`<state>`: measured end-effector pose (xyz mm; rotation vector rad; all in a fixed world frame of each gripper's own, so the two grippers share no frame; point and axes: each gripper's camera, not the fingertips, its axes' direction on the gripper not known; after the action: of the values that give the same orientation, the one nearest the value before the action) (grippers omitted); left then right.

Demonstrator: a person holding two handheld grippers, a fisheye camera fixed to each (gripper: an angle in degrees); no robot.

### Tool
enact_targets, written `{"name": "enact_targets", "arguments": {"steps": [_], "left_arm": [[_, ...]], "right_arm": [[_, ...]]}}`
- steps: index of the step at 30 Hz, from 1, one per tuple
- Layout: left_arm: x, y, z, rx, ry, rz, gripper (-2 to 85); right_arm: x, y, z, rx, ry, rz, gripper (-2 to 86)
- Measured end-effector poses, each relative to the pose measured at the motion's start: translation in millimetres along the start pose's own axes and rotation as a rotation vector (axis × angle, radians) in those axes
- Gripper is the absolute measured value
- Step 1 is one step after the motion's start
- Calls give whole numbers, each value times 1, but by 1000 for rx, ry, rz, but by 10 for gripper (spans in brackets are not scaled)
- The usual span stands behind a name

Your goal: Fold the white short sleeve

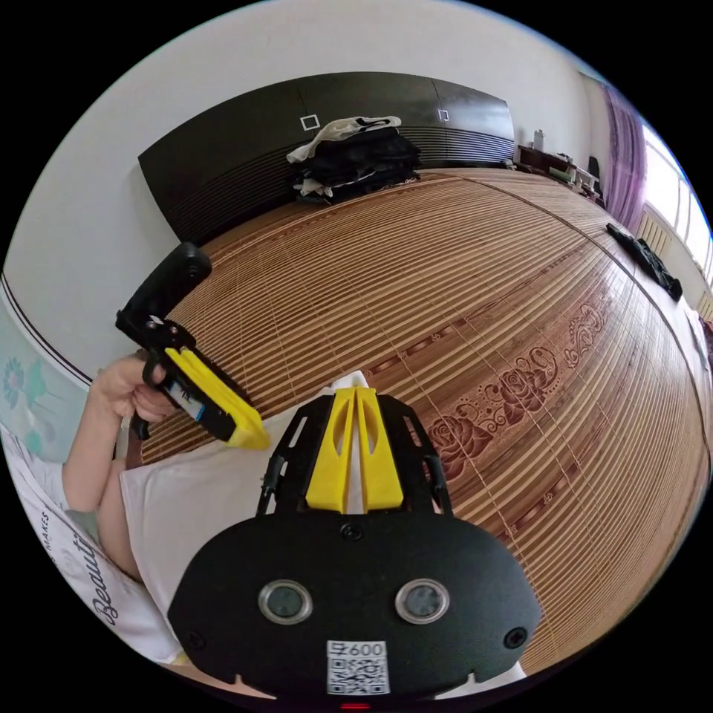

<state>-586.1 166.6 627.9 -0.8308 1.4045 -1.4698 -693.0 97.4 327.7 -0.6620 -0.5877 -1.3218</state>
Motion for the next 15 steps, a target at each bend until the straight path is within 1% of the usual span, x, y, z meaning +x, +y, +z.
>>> {"name": "enact_targets", "arguments": {"steps": [3, 5, 8, 10, 15], "left_arm": [[-7, -43, -9, -16, 23, 2, 70], [-13, -86, -11, -103, 19, 10, 71], [-16, -132, -3, -264, 102, 45, 68], [-13, -152, 5, -351, 118, 109, 62], [-4, -168, -1, -371, 103, 164, 42]], "right_arm": [[4, -4, 1, 4, -39, 35, -8], [6, -5, 2, 12, -59, 55, -9], [1, -7, 4, 21, -53, 49, -9], [-4, -6, 4, 34, -41, 39, -9], [-3, -4, 5, 55, -80, 58, -8]]}}
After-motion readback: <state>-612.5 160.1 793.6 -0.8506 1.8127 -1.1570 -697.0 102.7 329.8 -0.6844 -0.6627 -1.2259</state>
